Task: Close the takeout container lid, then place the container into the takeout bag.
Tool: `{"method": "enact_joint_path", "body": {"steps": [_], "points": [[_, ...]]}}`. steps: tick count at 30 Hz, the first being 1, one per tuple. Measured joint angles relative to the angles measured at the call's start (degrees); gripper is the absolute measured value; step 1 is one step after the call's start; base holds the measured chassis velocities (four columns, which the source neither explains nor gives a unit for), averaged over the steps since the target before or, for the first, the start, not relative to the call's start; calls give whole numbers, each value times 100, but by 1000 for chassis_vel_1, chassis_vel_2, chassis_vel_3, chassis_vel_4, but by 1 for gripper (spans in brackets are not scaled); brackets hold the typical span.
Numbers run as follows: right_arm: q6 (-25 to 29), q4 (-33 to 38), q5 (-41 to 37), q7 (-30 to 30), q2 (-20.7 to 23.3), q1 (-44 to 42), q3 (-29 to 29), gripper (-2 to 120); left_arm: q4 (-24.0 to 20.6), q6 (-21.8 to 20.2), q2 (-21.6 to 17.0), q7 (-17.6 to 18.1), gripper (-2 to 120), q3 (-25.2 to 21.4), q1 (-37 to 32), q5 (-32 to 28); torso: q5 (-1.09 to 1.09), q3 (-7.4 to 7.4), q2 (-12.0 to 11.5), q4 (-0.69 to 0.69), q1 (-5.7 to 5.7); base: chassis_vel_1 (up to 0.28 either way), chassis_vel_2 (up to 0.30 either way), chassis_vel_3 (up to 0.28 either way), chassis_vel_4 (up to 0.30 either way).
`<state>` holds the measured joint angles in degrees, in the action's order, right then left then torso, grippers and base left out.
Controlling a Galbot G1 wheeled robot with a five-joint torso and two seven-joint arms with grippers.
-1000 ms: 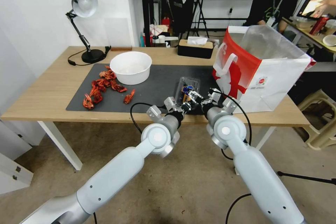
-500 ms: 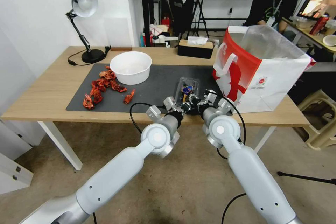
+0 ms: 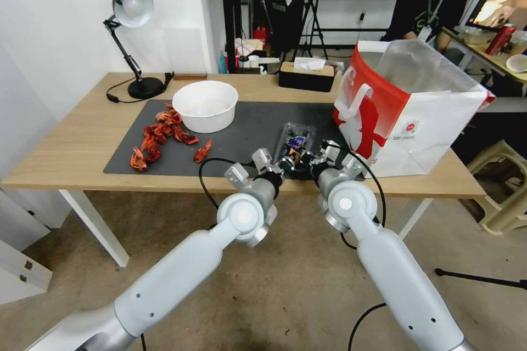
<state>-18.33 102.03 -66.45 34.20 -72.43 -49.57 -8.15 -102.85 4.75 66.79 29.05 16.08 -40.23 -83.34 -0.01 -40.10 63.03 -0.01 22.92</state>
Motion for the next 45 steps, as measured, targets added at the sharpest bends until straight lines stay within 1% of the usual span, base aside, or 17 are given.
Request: {"method": "enact_joint_path", "body": {"steps": [1, 4, 5, 6, 9, 10, 13, 14, 17, 19, 21, 24, 26, 29, 34, 40, 45], "points": [[-1, 12, 14, 0, -4, -4, 0, 0, -107, -27, -104, -30, 0, -93, -78, 268, 0, 0, 0, 0, 0, 0, 0, 0, 0], [-5, 46, 40, 2, -20, -8, 10, 0, -412, -171, -407, -147, 14, -390, -391, 1043, 0, 0, 0, 1, -1, 0, 0, 0, 0], [-5, 46, 40, 2, -20, -8, 10, 0, -412, -171, -407, -147, 14, -390, -391, 1043, 0, 0, 0, 1, -1, 0, 0, 0, 0], [-6, 60, 47, 3, -21, -8, 16, 0, -508, -210, -501, -220, 17, -492, -514, 1301, 1, 0, 0, 2, -1, 0, 0, 0, 0], [-15, 97, 74, 9, -32, -8, 34, 0, -786, -286, -774, -466, 32, -878, -987, 2199, 1, 0, 0, 2, -1, 0, 0, 0, 0], [-15, 97, 74, 9, -32, -8, 34, 0, -786, -286, -774, -466, 32, -878, -987, 2199, 1, 0, 0, 2, -1, 0, 0, 0, 0], [-20, 122, 83, 14, -41, -8, 45, 0, -1006, -361, -944, -721, 46, -1372, -1529, 3052, -1, 0, 0, 2, -1, 0, 0, 0, 0], [-20, 122, 83, 14, -41, -8, 45, 0, -1006, -361, -944, -721, 46, -1372, -1529, 3052, -1, 0, 0, 2, -1, 0, 0, 0, 0], [-21, 163, 90, 17, -37, -15, 46, 0, -1153, -370, -1094, -936, 61, -1904, -2034, 3835, -1, -1, 0, 2, -1, 0, 0, 0, 0], [-21, 171, 90, 18, -36, -17, 46, 0, -1162, -365, -1103, -953, 62, -1952, -2070, 3898, -1, -1, 0, 2, -1, 0, 0, 0, 0], [-23, 244, 90, 20, -16, -67, 4, 0, -1200, -297, -1165, -1012, 74, -2231, -2272, 4325, 1, -1, 0, 5, -1, 0, 0, 0, 0], [-26, 378, 103, 28, 36, -227, -139, 0, -1214, -251, -1193, -1039, 84, -2400, -2389, 4521, 0, 0, 0, -5, -1, 0, 0, 0, 0], [-28, 413, 112, 27, 57, -272, -174, 0, -1232, -137, -1169, -1061, 93, -2621, -2660, 4742, 1, 0, 0, -3, -1, 0, 0, 0, 0], [-28, 432, 123, 20, 63, -281, -177, 0, -1238, -14, -1120, -1149, 99, -2873, -2968, 4942, 1, 0, 0, 4, -1, 0, 0, 0, 0], [-28, 441, 125, 1, 71, -270, -175, 0, -1261, 206, -1094, -1259, 100, -3255, -3493, 5250, 0, 0, 0, 2, -1, 0, 0, 0, 0], [-29, 441, 125, -5, 55, -234, -149, 0, -1364, 302, -1065, -1293, 100, -3450, -3881, 5367, 1, 0, 0, 1, -1, 0, 0, 0, 0], [-28, 436, 125, -23, 72, -227, -148, 0, -1307, 552, -1001, -1356, 100, -3596, -4223, 5487, 0, 0, 0, 1, -1, 0, 0, 0, 0]]}}
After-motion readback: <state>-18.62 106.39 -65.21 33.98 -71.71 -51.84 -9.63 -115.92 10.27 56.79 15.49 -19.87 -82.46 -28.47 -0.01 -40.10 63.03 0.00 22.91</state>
